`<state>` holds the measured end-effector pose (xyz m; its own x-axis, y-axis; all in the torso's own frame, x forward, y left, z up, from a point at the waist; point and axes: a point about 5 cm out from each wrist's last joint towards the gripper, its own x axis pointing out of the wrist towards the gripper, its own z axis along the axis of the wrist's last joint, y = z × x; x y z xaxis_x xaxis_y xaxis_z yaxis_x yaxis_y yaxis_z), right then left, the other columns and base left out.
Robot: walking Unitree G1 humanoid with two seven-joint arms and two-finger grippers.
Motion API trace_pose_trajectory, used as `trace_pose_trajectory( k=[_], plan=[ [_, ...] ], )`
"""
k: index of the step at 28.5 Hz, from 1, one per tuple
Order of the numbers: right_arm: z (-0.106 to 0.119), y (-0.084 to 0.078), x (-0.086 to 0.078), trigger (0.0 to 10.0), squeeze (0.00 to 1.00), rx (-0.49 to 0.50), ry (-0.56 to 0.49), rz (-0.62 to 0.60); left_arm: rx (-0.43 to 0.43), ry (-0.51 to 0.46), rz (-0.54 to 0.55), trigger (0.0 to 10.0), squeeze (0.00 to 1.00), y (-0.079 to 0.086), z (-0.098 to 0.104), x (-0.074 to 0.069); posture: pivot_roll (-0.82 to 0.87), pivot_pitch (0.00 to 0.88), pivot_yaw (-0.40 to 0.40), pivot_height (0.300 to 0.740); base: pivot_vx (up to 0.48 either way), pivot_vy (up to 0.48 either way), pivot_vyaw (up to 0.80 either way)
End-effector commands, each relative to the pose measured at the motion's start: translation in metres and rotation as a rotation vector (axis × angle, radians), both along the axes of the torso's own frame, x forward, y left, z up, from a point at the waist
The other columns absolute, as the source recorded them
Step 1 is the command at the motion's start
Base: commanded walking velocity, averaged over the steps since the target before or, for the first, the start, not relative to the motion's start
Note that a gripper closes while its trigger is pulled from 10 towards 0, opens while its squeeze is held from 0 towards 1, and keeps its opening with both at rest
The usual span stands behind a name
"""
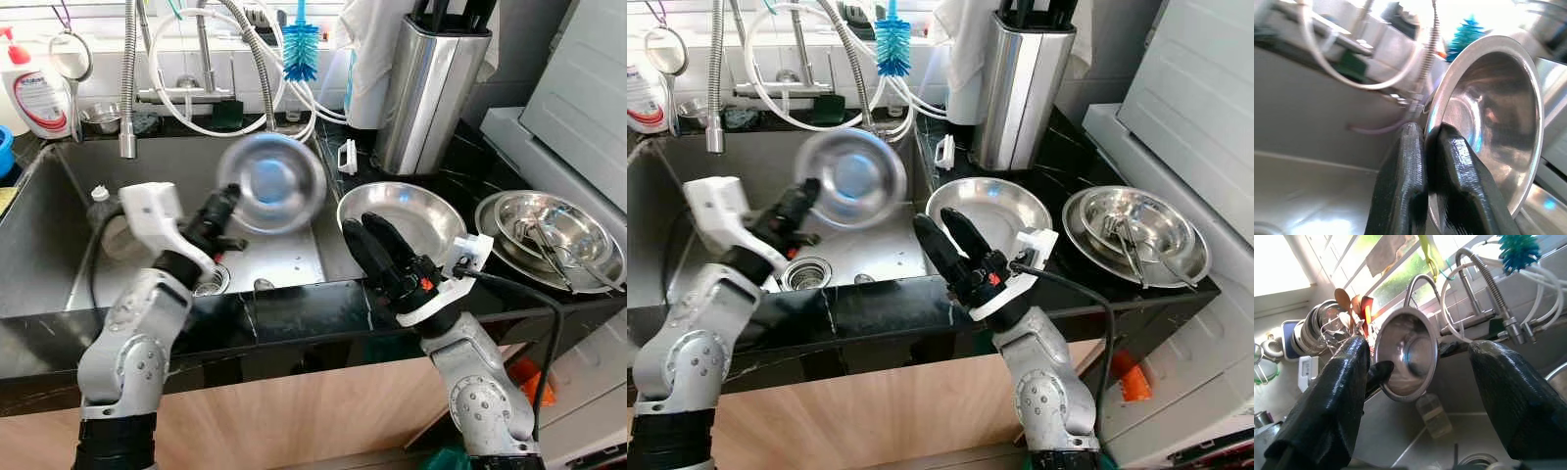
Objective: Kitchen organization
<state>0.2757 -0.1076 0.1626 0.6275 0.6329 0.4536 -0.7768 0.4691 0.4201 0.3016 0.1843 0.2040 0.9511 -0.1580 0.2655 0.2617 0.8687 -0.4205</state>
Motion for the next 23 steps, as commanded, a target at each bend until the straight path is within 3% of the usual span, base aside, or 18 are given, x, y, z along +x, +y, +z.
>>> trace_pose_trajectory(
  k=[1, 5, 8, 10, 12, 17, 23],
  plan=[
    [0.003, 0.0, -0.003, 10.0, 0.0, -0.015, -0.016, -0.001, -0.013, -0.044, 0.059, 10.0, 0.0, 0.005, 0.009, 0.002, 0.09, 0.008, -0.042, 0.74, 0.0, 0.0, 0.0],
    [0.004, 0.0, -0.004, 10.0, 0.0, -0.019, -0.017, -0.004, 0.042, -0.018, 0.215, 10.0, 0.0, 0.02, 0.007, 0.006, 0.09, 0.007, -0.043, 0.74, 0.0, 0.0, 0.0],
    [0.005, 0.0, -0.005, 10.0, 0.0, -0.022, -0.02, -0.005, 0.184, 0.049, 0.305, 10.0, 0.0, 0.03, -0.005, 0.011, 0.08, 0.004, -0.042, 0.74, 0.0, 0.0, 0.0],
    [0.005, 0.0, -0.005, 10.0, 0.0, -0.022, -0.019, -0.006, 0.199, 0.05, 0.303, 10.0, 0.0, 0.03, -0.005, 0.011, 0.08, 0.004, -0.042, 0.74, 0.0, 0.0, 0.0],
    [0.005, -0.001, -0.01, 10.0, 0.0, -0.032, -0.022, 0.0, 0.335, 0.087, 0.352, 10.0, 0.0, 0.038, -0.01, 0.014, 0.08, 0.002, -0.041, 0.74, 0.0, 0.0, 0.0],
    [0.003, -0.001, -0.016, 10.0, 0.0, -0.047, -0.017, 0.01, 0.43, 0.142, 0.37, 10.0, 0.0, 0.041, -0.02, 0.018, 0.08, 0.0, -0.04, 0.74, 0.0, 0.0, 0.0],
    [0.0, -0.003, -0.027, 10.0, 0.0, -0.067, -0.005, 0.01, 0.47, 0.21, 0.356, 10.0, 0.0, 0.039, -0.031, 0.022, 0.08, 0.0, -0.04, 0.74, 0.0, 0.0, 0.0]
  ],
)
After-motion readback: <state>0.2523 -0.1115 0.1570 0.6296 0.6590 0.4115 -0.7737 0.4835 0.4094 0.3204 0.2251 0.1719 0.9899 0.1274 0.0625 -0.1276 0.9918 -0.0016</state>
